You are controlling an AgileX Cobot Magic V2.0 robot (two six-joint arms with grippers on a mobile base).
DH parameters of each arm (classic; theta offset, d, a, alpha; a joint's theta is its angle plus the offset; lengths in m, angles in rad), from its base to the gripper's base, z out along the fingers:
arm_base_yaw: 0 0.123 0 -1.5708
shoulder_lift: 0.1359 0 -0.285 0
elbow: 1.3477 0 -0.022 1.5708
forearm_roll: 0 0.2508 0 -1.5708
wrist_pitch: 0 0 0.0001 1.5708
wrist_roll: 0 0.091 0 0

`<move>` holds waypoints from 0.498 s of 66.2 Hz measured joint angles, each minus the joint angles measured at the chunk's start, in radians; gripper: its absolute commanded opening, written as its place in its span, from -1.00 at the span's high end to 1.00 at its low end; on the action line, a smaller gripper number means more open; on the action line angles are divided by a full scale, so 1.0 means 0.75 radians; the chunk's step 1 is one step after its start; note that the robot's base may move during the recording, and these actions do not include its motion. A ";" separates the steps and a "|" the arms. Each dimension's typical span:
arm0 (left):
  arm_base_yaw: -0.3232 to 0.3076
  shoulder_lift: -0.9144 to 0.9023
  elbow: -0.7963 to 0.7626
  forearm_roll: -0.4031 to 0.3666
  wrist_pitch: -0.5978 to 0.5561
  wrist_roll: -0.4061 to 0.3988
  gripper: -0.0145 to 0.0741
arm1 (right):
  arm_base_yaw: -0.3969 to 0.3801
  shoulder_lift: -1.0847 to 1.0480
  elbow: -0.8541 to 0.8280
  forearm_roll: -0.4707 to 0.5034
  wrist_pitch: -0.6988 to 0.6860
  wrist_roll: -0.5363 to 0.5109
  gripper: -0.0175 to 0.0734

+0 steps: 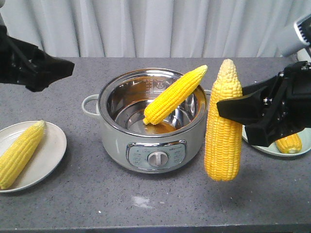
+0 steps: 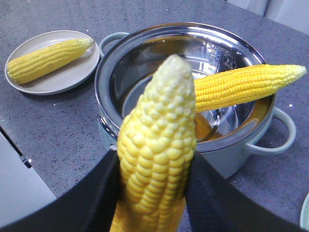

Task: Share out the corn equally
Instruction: 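Move the left gripper over the pot toward the leaning cob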

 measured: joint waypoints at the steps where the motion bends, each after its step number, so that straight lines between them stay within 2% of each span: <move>1: 0.000 0.011 -0.011 0.000 0.000 0.000 -0.66 | 0.000 0.000 0.000 0.000 0.001 0.000 0.17; 22: 0.000 0.254 -0.213 0.000 0.005 0.017 -0.66 | 0.000 0.000 0.000 0.000 0.001 0.000 0.17; 33: 0.000 0.329 -0.273 0.000 0.021 0.090 -0.66 | 0.000 0.000 0.000 0.000 0.001 0.000 0.17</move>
